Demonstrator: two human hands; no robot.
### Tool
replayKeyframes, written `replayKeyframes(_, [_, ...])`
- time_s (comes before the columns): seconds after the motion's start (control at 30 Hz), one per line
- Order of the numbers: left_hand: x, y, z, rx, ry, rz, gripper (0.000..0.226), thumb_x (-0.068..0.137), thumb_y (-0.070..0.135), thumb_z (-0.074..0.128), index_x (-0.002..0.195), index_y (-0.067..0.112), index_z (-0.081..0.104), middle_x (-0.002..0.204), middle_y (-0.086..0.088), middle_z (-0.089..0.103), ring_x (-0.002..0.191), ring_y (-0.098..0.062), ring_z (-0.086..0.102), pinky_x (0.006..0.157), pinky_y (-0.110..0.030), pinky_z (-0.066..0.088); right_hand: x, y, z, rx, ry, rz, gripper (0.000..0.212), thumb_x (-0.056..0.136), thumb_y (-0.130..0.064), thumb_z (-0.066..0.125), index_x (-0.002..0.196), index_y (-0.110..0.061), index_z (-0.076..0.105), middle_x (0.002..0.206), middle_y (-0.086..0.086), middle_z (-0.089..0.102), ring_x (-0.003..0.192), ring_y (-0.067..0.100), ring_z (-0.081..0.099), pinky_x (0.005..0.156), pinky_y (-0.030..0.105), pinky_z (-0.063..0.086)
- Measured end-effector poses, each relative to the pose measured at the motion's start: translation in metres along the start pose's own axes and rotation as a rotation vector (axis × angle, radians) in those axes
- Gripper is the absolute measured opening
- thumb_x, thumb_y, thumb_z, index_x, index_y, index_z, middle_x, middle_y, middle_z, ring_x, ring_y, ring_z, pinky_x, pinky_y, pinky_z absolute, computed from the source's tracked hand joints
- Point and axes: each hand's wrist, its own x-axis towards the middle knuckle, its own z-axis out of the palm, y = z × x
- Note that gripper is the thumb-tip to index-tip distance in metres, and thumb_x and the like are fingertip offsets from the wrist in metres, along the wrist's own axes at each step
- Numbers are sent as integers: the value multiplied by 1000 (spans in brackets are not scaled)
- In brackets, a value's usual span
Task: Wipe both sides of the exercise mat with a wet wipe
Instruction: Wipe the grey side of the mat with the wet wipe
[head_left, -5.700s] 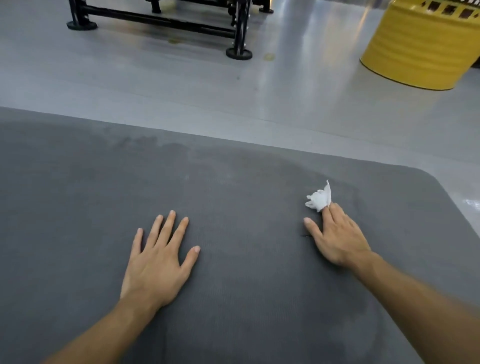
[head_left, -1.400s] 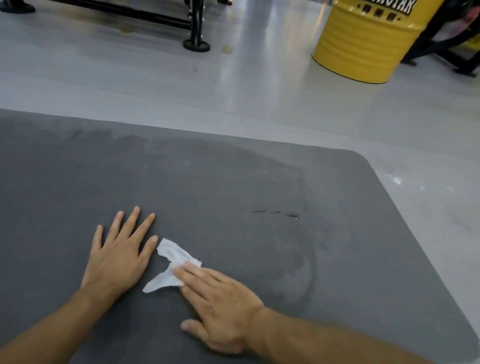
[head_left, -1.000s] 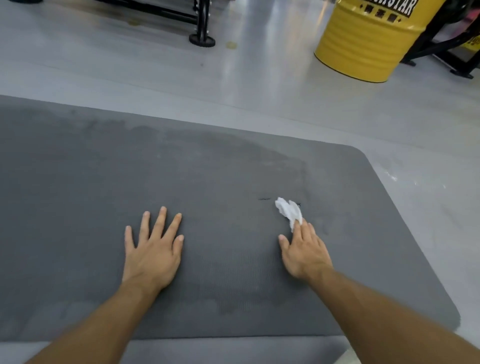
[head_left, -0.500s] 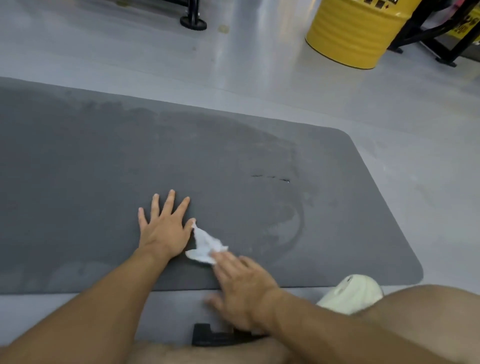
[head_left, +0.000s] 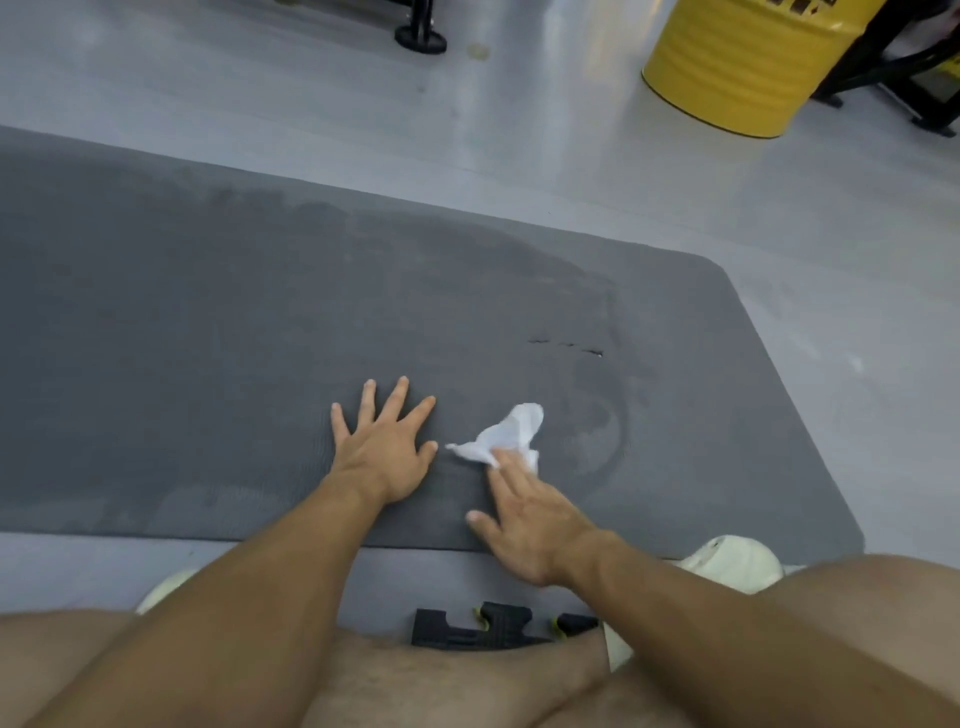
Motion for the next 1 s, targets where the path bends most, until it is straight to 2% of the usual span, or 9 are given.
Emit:
replayKeyframes(0.07, [2, 0, 0, -10, 0, -1, 65, 102, 57, 39, 160, 47, 10, 170, 13, -14, 155, -27, -18, 121, -66, -6, -10, -17, 3, -74, -75, -121, 86, 99, -70, 16, 161, -11, 9, 170, 2, -4, 156, 17, -4, 127, 39, 10])
replayKeyframes(0.17, [3, -1, 1, -9, 19, 9, 65, 102, 57, 40, 159, 47, 12, 170, 14, -12, 156, -26, -17, 121, -65, -5, -19, -16, 3, -227, -78, -71, 92, 95, -75, 6, 162, -12, 7, 170, -1, -11, 155, 12, -12, 127, 38, 2])
replayKeyframes(0.33, [6, 0, -2, 14, 34, 70, 61, 103, 52, 42, 160, 41, 21, 171, 10, -1, 156, -33, -9, 124, -62, 0, 7, 39, -22, -115, -74, 349, 92, 96, -74, 8, 162, -10, -1, 169, 0, -15, 155, 14, -12, 126, 43, -5])
replayKeyframes(0.47, [7, 9, 1, 43, 18, 156, 57, 105, 45, 41, 159, 38, 23, 171, 7, 0, 157, -30, -8, 124, -63, 2, 14, 101, -41, 85, 8, 734, 90, 99, -70, 14, 162, -7, 0, 170, 6, -6, 157, 20, -5, 126, 43, 0])
replayKeyframes(0.53, [10, 16, 5, 47, 23, 186, 57, 105, 48, 40, 159, 39, 23, 171, 7, 0, 157, -28, -8, 123, -65, 0, 14, 116, -41, 164, 31, 823, 85, 101, -65, 18, 161, -7, 0, 170, 6, -8, 156, 22, -6, 125, 44, 3])
replayKeyframes(0.63, [17, 30, 13, 67, 40, 249, 55, 104, 52, 36, 157, 43, 23, 171, 10, 0, 157, -27, -8, 121, -68, -1, 18, 106, -30, 147, 48, 683, 81, 104, -57, 26, 161, -6, -1, 169, 5, -16, 156, 22, -12, 126, 43, 4])
replayKeyframes(0.8, [24, 58, 23, 44, 64, 266, 57, 102, 54, 37, 157, 45, 23, 171, 11, 0, 157, -29, -10, 119, -69, -6, 15, 57, -18, -71, -29, 197, 80, 105, -50, 30, 160, -3, -5, 168, 9, -18, 155, 22, -17, 127, 39, -4])
replayKeyframes(0.9, [25, 58, 20, 50, 49, 273, 56, 103, 52, 37, 157, 45, 22, 171, 11, -2, 157, -28, -10, 121, -67, -4, 9, 43, -14, -83, -59, 96, 79, 105, -50, 32, 161, -6, -4, 168, 6, -18, 155, 20, -17, 127, 37, -4])
replayKeyframes(1.0, [26, 53, 14, 71, 5, 290, 58, 104, 54, 37, 158, 45, 19, 171, 12, -4, 157, -27, -11, 122, -65, -2, 9, 46, -10, -76, -31, 97, 80, 104, -56, 28, 162, -10, -2, 169, 4, -15, 156, 18, -13, 127, 37, -1])
